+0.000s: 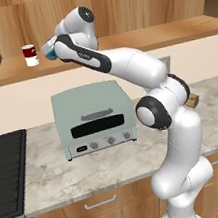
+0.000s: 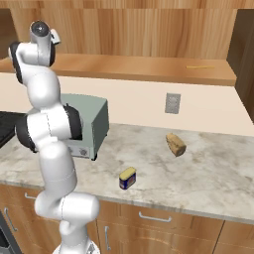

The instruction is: Pick the cans from the counter and place them in their designated side in the cabinet.

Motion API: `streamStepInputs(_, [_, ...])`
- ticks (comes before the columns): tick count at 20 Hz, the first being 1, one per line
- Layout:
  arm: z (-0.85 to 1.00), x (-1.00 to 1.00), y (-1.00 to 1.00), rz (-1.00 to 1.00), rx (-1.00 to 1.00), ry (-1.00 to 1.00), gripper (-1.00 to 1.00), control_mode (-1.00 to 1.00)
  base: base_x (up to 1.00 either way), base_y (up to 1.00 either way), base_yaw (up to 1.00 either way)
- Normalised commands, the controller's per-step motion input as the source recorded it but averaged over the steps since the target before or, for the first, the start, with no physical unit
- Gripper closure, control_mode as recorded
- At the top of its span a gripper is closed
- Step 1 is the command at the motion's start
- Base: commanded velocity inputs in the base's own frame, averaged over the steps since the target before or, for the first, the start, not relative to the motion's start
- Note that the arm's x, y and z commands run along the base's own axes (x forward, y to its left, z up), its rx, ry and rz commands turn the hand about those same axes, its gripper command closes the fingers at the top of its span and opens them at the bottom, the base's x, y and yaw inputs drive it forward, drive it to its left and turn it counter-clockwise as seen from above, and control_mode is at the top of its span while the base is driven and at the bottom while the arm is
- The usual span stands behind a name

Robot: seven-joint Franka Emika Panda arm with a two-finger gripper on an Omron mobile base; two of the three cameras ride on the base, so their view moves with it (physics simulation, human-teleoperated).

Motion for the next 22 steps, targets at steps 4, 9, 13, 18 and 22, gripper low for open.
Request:
streamStepInputs(4, [0.00,0.08,0.00,0.07,0.00,-0.13,-1.00,-1.00,0.00,0.00,0.00])
streamStepInputs(9, [0.02,-0.16,0.00,0.09,0.00,-0.22,-1.00,-1.00,0.00,0.00,0.00])
streamStepInputs(13, [-0.05,-0.48,0.00,0.10,0.00,-0.21,-1.00,-1.00,0.00,0.00,0.00])
streamStepInputs(18, [0.00,-0.53,-0.02,0.12,0.00,-0.24,-1.00,-1.00,0.00,0.00,0.00])
streamStepInputs(22, [0.00,-0.66,-0.12,0.11,0.00,-0.27,-1.00,-1.00,0.00,0.00,0.00])
